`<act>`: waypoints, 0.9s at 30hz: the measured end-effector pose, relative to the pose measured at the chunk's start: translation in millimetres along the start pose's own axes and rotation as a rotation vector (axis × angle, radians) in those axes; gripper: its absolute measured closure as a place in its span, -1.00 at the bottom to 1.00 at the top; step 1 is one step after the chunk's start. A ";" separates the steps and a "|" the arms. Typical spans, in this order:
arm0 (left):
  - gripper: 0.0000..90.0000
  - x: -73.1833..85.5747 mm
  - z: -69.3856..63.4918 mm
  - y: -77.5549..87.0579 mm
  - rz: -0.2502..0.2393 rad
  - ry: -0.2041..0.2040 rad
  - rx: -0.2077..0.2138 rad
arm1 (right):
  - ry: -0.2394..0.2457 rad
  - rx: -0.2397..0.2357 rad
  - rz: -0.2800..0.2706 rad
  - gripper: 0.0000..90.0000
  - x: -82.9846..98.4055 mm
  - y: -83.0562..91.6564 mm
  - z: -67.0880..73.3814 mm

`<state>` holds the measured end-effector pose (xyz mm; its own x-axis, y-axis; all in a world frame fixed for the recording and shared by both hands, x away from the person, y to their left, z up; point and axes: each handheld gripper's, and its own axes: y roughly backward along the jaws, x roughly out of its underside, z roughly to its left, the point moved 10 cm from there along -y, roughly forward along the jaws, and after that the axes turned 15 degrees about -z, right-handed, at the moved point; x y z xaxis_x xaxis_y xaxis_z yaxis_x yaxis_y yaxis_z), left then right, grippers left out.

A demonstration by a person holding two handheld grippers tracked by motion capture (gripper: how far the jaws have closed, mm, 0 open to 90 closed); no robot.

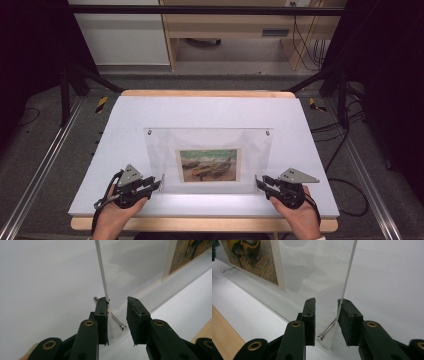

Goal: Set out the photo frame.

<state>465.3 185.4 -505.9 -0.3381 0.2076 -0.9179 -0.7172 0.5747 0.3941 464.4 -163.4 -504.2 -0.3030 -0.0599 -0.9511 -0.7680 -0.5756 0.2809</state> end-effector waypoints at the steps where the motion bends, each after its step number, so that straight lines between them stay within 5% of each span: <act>1: 0.56 0.7 0.3 0.7 0.008 -0.006 0.004 | -0.002 -0.001 0.001 0.50 0.2 0.1 0.1; 18: 0.57 2.5 -1.0 2.5 0.013 -0.002 0.023 | 0.010 -0.013 0.014 0.48 3.8 2.2 1.7; 27: 0.20 0.3 1.4 3.1 -0.008 0.007 0.010 | 0.042 -0.017 0.034 0.20 7.8 -2.8 7.6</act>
<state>463.9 188.3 -505.0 -0.3365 0.1973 -0.9208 -0.7140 0.5841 0.3861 459.9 -156.1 -511.4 -0.3043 -0.1135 -0.9458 -0.7477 -0.5867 0.3110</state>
